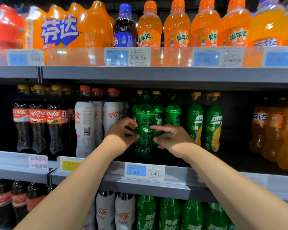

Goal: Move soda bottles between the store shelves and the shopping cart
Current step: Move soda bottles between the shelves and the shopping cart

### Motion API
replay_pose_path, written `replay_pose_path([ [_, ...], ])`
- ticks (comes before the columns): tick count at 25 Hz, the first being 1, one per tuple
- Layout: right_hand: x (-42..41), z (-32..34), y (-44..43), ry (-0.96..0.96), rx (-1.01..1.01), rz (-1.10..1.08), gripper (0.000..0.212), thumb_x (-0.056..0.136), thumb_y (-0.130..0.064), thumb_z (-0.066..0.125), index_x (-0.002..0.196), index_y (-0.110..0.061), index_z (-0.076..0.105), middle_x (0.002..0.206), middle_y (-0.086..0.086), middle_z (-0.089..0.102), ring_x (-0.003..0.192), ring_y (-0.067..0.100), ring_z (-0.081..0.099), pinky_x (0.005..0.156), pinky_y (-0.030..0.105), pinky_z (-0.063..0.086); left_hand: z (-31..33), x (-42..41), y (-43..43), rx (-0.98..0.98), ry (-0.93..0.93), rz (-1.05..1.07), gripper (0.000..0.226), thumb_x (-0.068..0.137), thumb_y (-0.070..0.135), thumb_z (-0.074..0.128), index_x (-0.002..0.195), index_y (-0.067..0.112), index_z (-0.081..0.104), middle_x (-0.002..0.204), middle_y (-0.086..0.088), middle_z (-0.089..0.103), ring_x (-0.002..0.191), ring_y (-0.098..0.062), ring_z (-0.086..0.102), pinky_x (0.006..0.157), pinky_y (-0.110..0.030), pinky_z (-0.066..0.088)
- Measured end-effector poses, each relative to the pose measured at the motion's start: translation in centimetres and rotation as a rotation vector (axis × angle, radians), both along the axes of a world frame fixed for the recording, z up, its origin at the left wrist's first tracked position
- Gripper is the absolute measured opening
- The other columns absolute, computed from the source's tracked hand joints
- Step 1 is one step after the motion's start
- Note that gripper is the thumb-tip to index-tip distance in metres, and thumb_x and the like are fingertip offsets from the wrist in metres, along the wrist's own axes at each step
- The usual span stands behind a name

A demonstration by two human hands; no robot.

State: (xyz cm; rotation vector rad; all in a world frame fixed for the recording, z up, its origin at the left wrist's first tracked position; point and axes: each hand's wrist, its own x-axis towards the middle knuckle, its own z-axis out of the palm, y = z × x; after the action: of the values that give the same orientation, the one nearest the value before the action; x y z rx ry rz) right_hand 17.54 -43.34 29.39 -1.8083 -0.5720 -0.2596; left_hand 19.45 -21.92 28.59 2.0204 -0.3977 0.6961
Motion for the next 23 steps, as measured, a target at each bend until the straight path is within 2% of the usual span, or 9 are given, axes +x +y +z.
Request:
replay_pose_path([
  [2,0.1,-0.1,-0.1,-0.020,-0.105,-0.006,0.044,0.092,-0.009,0.074,0.117,-0.044,0.069,0.125,-0.007,0.062,0.098,0.019,0.072,0.086,0.032,0.062,0.1,0.2,-0.2,-0.016,0.038,0.007,0.040,0.078,0.010,0.085,0.089,0.039,0.059,0.098,0.008,0.066,0.082,-0.012,0.071,0.076,-0.029,0.059],
  [4,0.3,-0.1,-0.2,-0.017,-0.216,-0.014,0.045,0.093,-0.014,0.073,0.116,-0.053,0.065,0.128,-0.012,0.059,0.102,0.013,0.070,0.096,0.036,0.058,0.1,0.3,-0.4,0.003,0.073,0.034,0.042,0.075,0.016,0.088,0.090,0.040,0.057,0.097,0.008,0.067,0.077,-0.012,0.070,0.070,-0.026,0.057],
  [6,0.3,0.0,-0.2,-0.010,-0.263,-0.005,0.046,0.093,-0.017,0.073,0.116,-0.056,0.064,0.133,-0.014,0.056,0.104,0.004,0.068,0.098,0.031,0.056,0.1,0.3,-0.4,0.038,0.080,0.068,0.043,0.073,0.023,0.089,0.092,0.039,0.055,0.099,0.013,0.066,0.076,-0.011,0.070,0.068,-0.024,0.055],
  [9,0.4,0.1,-0.2,-0.017,-0.303,-0.001,0.046,0.093,-0.019,0.074,0.123,-0.052,0.065,0.139,-0.015,0.051,0.101,-0.008,0.066,0.078,0.006,0.050,0.2,0.3,-0.3,0.014,0.097,0.092,0.055,0.072,0.028,0.090,0.109,0.036,0.051,0.104,0.018,0.062,0.081,-0.013,0.071,0.074,-0.027,0.056],
  [11,0.5,-0.1,-0.1,-0.013,-0.294,0.013,0.046,0.092,-0.016,0.074,0.125,-0.047,0.066,0.140,-0.013,0.051,0.102,-0.010,0.065,0.071,0.001,0.046,0.1,0.3,-0.3,0.014,0.147,0.085,0.063,0.073,0.029,0.089,0.117,0.033,0.045,0.103,0.017,0.060,0.087,-0.017,0.070,0.081,-0.033,0.057],
  [13,0.7,-0.3,0.1,-0.013,-0.292,0.024,0.046,0.091,-0.014,0.074,0.125,-0.045,0.066,0.140,-0.011,0.052,0.107,-0.006,0.065,0.076,0.005,0.050,0.0,0.4,-0.4,0.065,0.160,0.103,0.059,0.075,0.029,0.088,0.114,0.032,0.043,0.101,0.014,0.060,0.087,-0.016,0.069,0.080,-0.033,0.055],
  [17,1.1,-0.4,0.7,0.029,-0.349,0.050,0.056,0.091,-0.012,0.075,0.134,-0.044,0.059,0.137,-0.010,0.056,0.120,-0.002,0.059,0.092,0.017,0.052,0.3,0.8,-0.1,0.213,0.133,0.248,0.040,0.080,0.035,0.083,0.100,0.026,0.051,0.101,0.010,0.057,0.094,-0.012,0.058,0.076,-0.024,0.042],
  [21,1.6,0.1,1.5,0.090,-0.351,0.080,0.060,0.091,-0.010,0.074,0.139,-0.041,0.056,0.136,-0.005,0.058,0.120,0.003,0.058,0.093,0.018,0.052,1.2,1.1,0.2,0.307,0.137,0.265,0.028,0.083,0.035,0.080,0.092,0.024,0.056,0.099,0.007,0.058,0.094,-0.016,0.057,0.073,-0.026,0.040],
  [23,2.0,0.6,1.5,0.095,-0.326,0.070,0.057,0.091,-0.009,0.073,0.135,-0.042,0.059,0.132,-0.004,0.059,0.117,0.006,0.063,0.101,0.026,0.052,1.4,1.5,0.4,0.322,0.129,0.235,0.027,0.083,0.033,0.080,0.089,0.025,0.055,0.097,0.007,0.057,0.093,-0.017,0.057,0.070,-0.027,0.040],
])
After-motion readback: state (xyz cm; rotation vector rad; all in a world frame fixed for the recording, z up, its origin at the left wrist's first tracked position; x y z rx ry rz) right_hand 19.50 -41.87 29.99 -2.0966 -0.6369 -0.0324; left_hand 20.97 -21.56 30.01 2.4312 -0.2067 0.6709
